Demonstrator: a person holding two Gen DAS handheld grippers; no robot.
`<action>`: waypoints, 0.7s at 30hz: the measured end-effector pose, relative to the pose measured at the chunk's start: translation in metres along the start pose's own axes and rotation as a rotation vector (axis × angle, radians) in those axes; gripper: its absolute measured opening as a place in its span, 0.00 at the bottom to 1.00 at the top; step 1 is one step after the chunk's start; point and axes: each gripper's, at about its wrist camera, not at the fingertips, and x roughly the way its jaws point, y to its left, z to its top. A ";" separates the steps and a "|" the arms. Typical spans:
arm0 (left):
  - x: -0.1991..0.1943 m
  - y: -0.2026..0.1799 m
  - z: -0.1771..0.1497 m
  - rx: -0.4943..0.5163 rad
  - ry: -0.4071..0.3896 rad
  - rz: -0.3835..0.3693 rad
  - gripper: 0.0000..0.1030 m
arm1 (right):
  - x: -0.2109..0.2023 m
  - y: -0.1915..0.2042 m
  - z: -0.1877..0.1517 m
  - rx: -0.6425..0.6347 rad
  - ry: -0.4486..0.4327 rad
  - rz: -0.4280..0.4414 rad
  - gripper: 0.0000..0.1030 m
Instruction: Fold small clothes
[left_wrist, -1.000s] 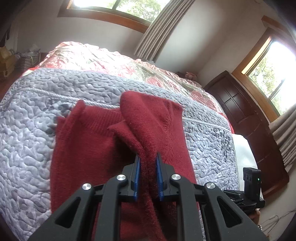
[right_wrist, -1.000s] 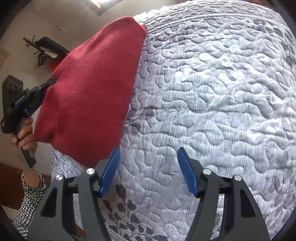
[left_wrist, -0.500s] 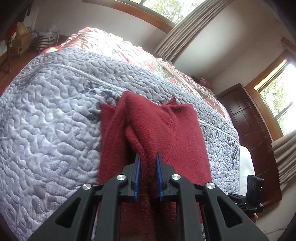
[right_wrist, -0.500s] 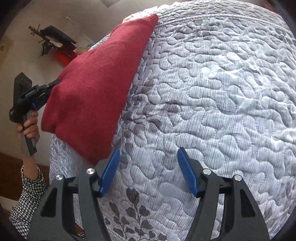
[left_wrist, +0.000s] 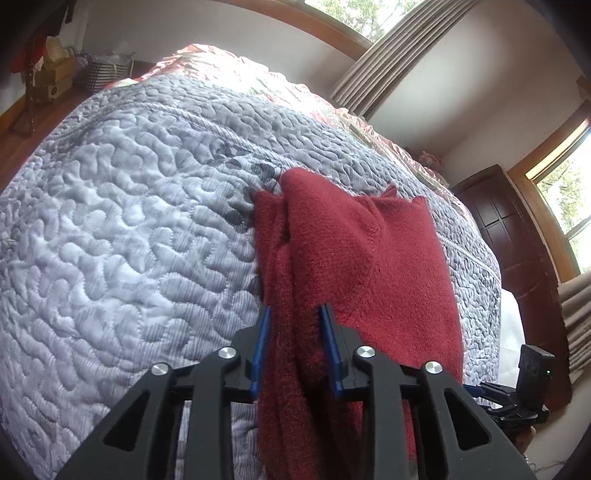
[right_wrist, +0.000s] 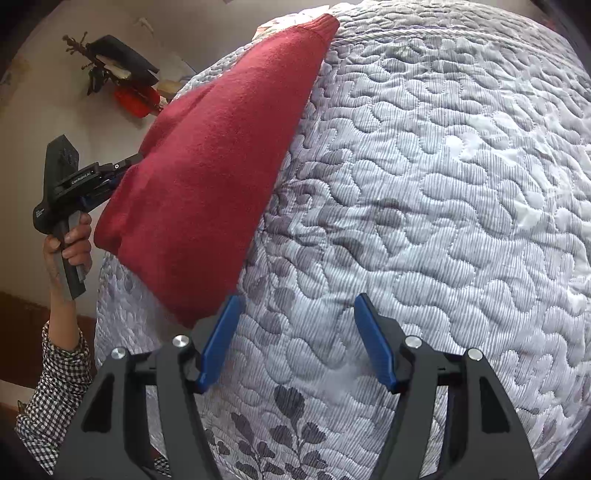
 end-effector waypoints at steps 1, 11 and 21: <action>-0.009 -0.001 -0.003 0.008 -0.013 0.021 0.43 | -0.001 0.002 0.000 -0.002 -0.001 0.001 0.63; -0.060 -0.059 -0.074 0.263 -0.043 0.051 0.62 | 0.002 0.023 -0.003 -0.007 -0.012 0.015 0.63; -0.025 -0.061 -0.090 0.309 0.052 0.030 0.07 | 0.005 0.034 -0.007 -0.007 -0.003 -0.004 0.63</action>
